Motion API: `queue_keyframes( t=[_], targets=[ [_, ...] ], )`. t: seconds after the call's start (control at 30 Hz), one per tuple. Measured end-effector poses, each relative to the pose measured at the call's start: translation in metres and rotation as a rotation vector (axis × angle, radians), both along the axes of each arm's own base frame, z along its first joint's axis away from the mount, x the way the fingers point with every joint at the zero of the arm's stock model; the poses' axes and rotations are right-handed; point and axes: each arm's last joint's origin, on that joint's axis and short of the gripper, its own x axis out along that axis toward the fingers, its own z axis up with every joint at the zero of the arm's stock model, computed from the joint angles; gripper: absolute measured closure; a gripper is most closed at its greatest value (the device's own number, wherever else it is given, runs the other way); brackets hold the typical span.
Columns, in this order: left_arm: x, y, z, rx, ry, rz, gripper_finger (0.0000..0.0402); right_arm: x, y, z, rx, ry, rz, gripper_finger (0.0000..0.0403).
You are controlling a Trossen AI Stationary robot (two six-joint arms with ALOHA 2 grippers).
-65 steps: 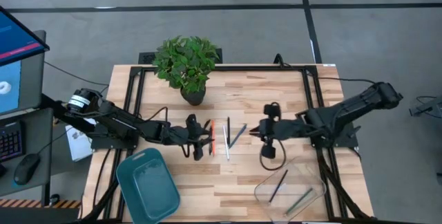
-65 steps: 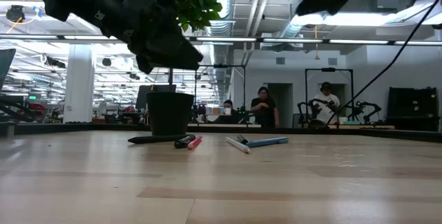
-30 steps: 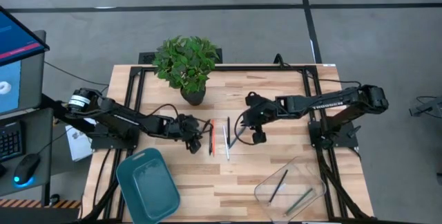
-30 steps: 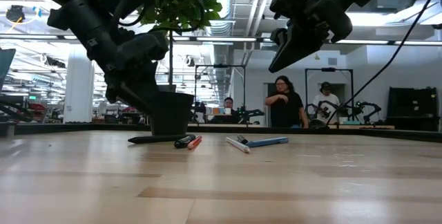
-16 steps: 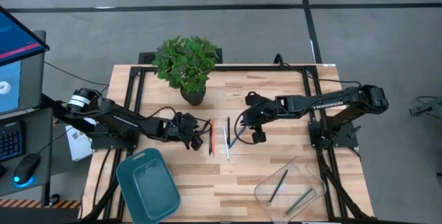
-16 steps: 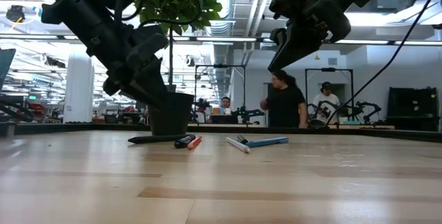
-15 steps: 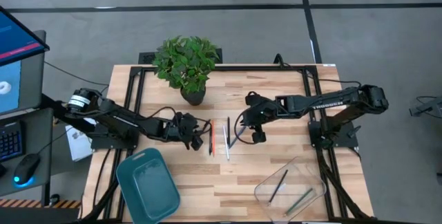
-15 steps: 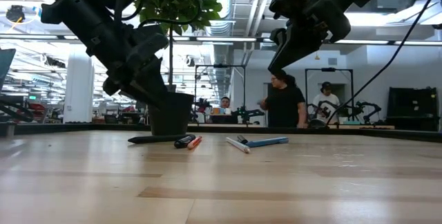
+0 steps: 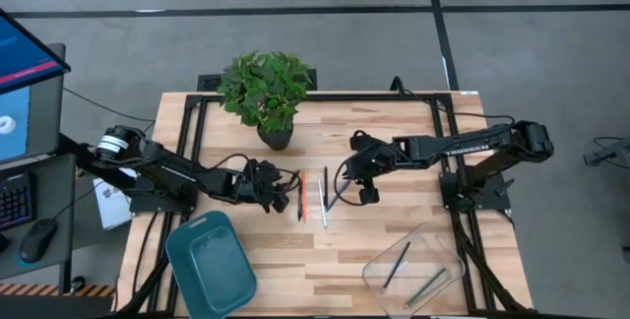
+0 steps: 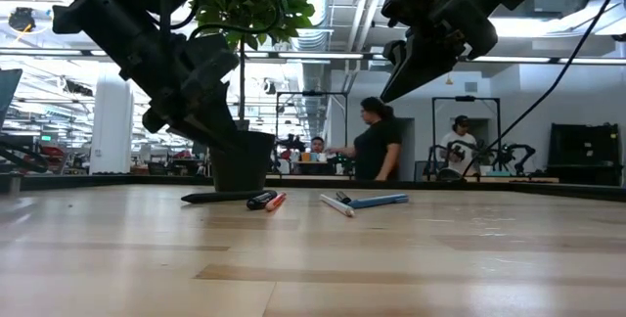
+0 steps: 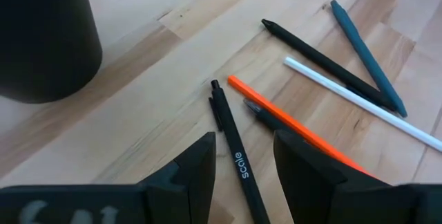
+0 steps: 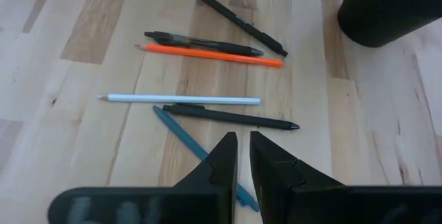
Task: Sort pens & pencils
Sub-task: Put the left black pen into the blue bin
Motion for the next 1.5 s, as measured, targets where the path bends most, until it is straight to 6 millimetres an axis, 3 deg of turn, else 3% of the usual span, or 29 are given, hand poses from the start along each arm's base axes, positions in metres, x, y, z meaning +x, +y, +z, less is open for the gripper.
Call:
queue_keyframes(
  t=[0.2, 0.47, 0.73, 1.33, 1.5],
  targets=[
    [0.0, 0.0, -0.001, 0.013, 0.013, -0.007, 0.0264, 0.0, 0.0, 0.0, 0.0, 0.0, 0.0, 0.034],
    [0.014, -0.001, -0.034, 0.024, 0.131, -0.02, 0.0264, 0.0, 0.0, 0.0, -0.004, -0.002, 0.005, 0.034],
    [0.027, -0.002, -0.033, 0.06, 0.116, 0.006, 0.0264, 0.0, 0.0, 0.0, 0.0, 0.004, 0.0, 0.034],
    [0.025, -0.01, -0.032, 0.082, 0.067, 0.079, 0.0265, -0.001, 0.0, 0.0, 0.001, 0.007, -0.001, 0.034],
    [0.026, -0.01, -0.04, 0.078, 0.07, 0.098, 0.0265, 0.0, 0.0, 0.0, 0.001, 0.007, -0.001, 0.034]
  ],
)
